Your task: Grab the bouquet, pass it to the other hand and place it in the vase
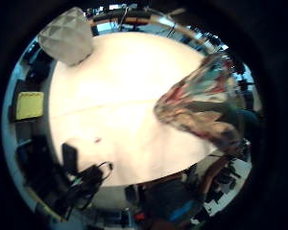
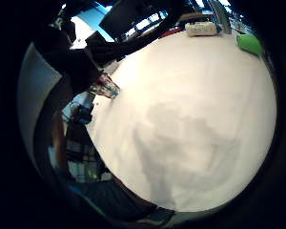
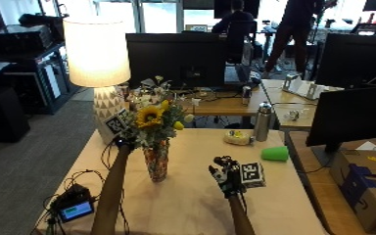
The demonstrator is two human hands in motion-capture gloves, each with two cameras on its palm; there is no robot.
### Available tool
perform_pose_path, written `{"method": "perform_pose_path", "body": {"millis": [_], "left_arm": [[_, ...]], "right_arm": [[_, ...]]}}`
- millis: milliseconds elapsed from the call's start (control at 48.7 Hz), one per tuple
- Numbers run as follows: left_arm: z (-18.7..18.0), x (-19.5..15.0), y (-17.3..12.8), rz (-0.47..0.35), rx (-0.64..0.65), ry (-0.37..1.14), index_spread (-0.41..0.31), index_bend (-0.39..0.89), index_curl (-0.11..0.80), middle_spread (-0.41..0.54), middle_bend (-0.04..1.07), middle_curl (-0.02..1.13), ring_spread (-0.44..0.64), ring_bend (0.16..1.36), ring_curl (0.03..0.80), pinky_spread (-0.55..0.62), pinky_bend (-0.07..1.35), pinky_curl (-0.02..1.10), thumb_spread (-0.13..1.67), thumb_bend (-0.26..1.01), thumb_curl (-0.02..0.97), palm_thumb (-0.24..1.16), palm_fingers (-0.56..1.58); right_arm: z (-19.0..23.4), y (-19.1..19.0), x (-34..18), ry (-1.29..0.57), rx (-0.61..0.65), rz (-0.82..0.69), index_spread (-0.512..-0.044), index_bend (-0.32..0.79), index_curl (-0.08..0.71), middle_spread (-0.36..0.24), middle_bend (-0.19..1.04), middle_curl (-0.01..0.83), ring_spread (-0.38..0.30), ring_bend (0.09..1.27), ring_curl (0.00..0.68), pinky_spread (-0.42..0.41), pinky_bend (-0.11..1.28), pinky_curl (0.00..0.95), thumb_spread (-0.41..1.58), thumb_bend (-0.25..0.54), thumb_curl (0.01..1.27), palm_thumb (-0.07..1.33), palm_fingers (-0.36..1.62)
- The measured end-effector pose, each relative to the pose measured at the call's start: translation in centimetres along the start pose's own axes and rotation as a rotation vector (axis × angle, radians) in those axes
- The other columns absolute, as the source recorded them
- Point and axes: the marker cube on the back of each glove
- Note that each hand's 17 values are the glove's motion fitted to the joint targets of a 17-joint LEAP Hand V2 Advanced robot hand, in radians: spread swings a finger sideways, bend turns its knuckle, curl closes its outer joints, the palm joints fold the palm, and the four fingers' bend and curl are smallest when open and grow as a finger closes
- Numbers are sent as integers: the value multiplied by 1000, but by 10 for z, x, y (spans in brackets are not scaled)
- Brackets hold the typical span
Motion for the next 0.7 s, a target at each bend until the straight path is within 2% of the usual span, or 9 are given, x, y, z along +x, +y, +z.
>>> {"method": "perform_pose_path", "body": {"millis": [62,82,103,123,267,369,492,698], "left_arm": [[-8,5,5,464,43,-80,82,91,270,79,209,397,221,630,381,415,553,389,772,-49,509,597,-8],[-11,6,8,575,63,-92,88,101,268,111,189,384,250,627,373,429,558,386,775,-45,504,598,-31],[-14,6,11,645,84,-96,93,99,263,123,196,381,271,627,367,442,558,381,778,-44,498,598,-23],[-18,5,14,681,102,-93,97,103,260,143,185,371,291,626,360,453,563,379,780,-42,492,598,-27],[-43,-15,18,674,160,-33,116,116,246,228,186,347,384,627,336,514,571,364,824,-32,454,616,-34],[-61,-34,19,667,187,36,102,118,238,233,192,343,413,628,328,533,573,357,844,-31,432,627,-29],[-74,-52,35,685,214,115,89,120,234,232,192,340,434,624,319,539,572,351,859,-29,413,637,-33],[-81,-59,37,747,273,169,65,112,221,219,191,334,447,631,309,542,578,344,873,-30,390,642,-36]], "right_arm": [[-1,2,-6,-14,-4,31,-288,131,309,-129,273,455,-93,292,389,276,289,345,1045,-21,506,778,970],[-2,3,-8,-16,-4,37,-288,132,309,-130,273,455,-93,292,390,279,281,344,1045,-21,506,778,969],[-2,3,-9,-17,-4,39,-288,132,310,-130,273,455,-93,291,390,280,276,344,1045,-21,505,778,968],[-3,2,-9,-17,-4,37,-288,131,310,-130,273,455,-93,290,391,282,273,344,1045,-21,505,778,969],[-3,-1,-11,-19,-2,39,-289,129,313,-130,262,455,-92,277,392,296,256,345,1046,-21,504,778,968],[-1,2,-20,-25,-16,73,-289,128,316,-130,259,454,-92,273,394,310,242,344,1046,-21,504,778,964],[3,-6,-13,10,-2,7,-288,129,317,-130,249,453,-85,266,395,314,231,348,1046,-21,504,778,956],[7,-5,-26,-3,-15,19,-289,131,321,-120,207,445,-67,239,394,320,244,359,1054,-20,501,778,907]]}}
